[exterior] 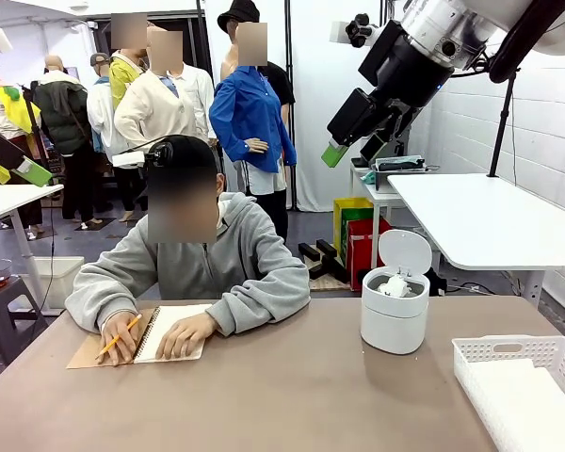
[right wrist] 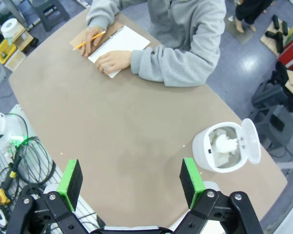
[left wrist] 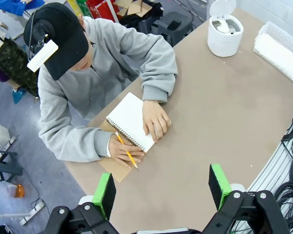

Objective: Sort the paper based on its condition.
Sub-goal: If a person hands you a paper, place it in the Organizing basket , and if it's crumpled, put it in the Trash can.

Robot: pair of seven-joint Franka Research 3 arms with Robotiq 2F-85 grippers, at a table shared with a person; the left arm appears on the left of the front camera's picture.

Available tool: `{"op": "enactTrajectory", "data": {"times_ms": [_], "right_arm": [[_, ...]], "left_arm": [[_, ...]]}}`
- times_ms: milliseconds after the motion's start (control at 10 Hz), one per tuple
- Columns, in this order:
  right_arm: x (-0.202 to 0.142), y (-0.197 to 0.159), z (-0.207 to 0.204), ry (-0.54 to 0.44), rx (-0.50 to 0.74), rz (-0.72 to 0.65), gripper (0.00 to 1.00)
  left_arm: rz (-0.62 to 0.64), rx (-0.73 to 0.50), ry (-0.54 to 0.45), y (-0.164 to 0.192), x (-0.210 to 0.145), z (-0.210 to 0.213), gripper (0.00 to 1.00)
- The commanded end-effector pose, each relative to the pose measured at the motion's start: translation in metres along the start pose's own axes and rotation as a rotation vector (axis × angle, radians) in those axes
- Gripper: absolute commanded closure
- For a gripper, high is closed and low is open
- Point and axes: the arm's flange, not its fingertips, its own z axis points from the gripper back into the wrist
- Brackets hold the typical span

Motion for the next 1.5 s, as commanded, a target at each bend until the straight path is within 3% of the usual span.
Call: {"op": "enactTrajectory", "data": {"times_ms": [0,1400], "right_arm": [[-0.0001,-0.0002,0.0004,-0.001,0.002,0.0,0.0],[-0.0001,-0.0002,0.0004,-0.001,0.002,0.0,0.0]], "left_arm": [[0.003,0.0,-0.001,0.0011,-0.0006,0.0005,0.0],[0.003,0.0,-0.001,0.0011,-0.0006,0.0005,0.0]]}}
